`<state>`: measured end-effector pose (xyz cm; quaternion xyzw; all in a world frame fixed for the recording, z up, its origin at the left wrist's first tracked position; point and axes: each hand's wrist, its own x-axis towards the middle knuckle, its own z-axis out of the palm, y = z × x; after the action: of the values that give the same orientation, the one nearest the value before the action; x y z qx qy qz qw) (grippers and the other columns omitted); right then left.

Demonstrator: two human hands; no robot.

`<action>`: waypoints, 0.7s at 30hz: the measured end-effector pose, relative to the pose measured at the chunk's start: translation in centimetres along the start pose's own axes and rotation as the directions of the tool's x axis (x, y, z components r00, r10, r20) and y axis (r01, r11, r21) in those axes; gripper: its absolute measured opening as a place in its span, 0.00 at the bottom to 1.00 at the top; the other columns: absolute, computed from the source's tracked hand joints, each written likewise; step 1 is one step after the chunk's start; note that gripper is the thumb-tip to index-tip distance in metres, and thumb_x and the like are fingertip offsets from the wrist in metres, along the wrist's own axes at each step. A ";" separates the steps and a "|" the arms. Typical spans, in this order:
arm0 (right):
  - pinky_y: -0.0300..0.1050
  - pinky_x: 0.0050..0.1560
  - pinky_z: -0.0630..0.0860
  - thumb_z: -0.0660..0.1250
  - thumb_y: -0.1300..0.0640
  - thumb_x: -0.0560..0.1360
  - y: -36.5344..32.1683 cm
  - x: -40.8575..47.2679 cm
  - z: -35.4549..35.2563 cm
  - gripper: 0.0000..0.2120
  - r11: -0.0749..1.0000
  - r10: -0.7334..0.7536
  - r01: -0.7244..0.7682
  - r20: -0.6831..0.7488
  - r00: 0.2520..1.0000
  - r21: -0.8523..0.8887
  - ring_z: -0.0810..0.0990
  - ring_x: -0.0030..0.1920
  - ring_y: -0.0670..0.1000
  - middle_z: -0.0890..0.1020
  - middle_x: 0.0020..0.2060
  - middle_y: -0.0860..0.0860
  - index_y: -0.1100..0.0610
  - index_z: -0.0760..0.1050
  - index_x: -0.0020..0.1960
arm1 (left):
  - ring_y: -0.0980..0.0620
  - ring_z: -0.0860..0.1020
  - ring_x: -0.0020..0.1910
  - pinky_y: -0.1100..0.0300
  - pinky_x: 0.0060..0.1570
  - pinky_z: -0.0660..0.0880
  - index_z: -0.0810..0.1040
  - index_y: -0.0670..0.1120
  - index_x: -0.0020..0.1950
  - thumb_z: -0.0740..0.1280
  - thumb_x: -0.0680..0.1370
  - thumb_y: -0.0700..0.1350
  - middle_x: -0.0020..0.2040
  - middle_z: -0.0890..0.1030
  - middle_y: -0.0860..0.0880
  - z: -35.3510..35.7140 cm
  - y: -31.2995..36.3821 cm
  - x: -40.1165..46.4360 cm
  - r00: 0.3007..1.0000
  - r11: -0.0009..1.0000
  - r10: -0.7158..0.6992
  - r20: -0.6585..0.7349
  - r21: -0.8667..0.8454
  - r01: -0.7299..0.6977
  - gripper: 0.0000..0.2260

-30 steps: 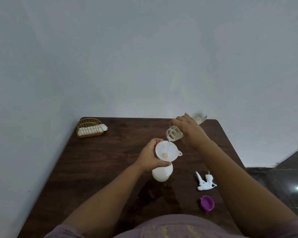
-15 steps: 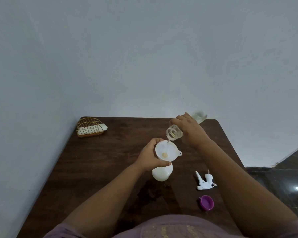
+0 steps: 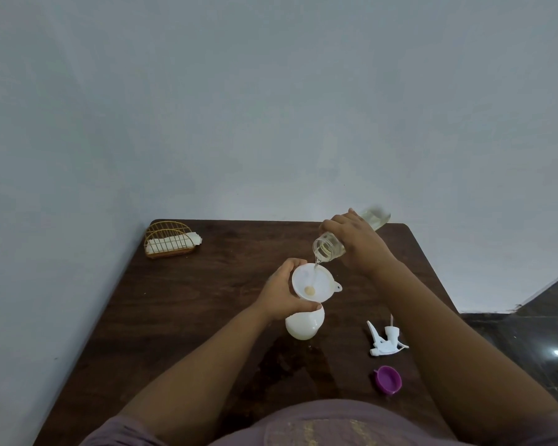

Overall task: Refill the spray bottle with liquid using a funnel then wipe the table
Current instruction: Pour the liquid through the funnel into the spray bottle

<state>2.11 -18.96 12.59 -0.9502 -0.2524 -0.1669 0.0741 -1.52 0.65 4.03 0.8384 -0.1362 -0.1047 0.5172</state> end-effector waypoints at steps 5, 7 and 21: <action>0.53 0.61 0.68 0.75 0.66 0.60 0.1 0.1 0.1 0.22 1.000 -0.002 0.002 0.000 1.000 -0.010 0.76 0.44 0.55 0.79 0.42 0.51 0.55 0.75 0.51 | 0.52 0.74 0.59 0.55 0.57 0.77 0.67 0.56 0.65 0.81 0.64 0.48 0.61 0.73 0.55 -0.1 0.0 0.0 1.000 1.000 0.003 0.004 -0.007 -0.003 0.35; 0.53 0.60 0.69 0.75 0.66 0.60 0.2 0.1 0.2 0.22 1.000 -0.002 0.003 0.002 1.000 -0.008 0.76 0.44 0.55 0.79 0.42 0.51 0.54 0.75 0.51 | 0.52 0.75 0.58 0.55 0.57 0.78 0.67 0.56 0.64 0.81 0.64 0.48 0.61 0.74 0.56 -0.1 0.1 0.0 1.000 1.000 0.004 0.003 -0.010 -0.004 0.34; 0.51 0.62 0.67 0.74 0.66 0.61 0.1 0.1 0.2 0.20 1.000 0.004 -0.004 -0.003 1.000 -0.001 0.76 0.45 0.55 0.80 0.43 0.51 0.55 0.76 0.51 | 0.51 0.74 0.59 0.53 0.59 0.77 0.67 0.56 0.65 0.81 0.63 0.49 0.62 0.73 0.55 -0.1 0.1 0.1 1.000 1.000 0.004 0.008 0.005 -0.004 0.35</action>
<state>2.26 -18.95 12.39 -0.9505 -0.2504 -0.1684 0.0744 -1.40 0.65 4.15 0.8391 -0.1400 -0.1066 0.5146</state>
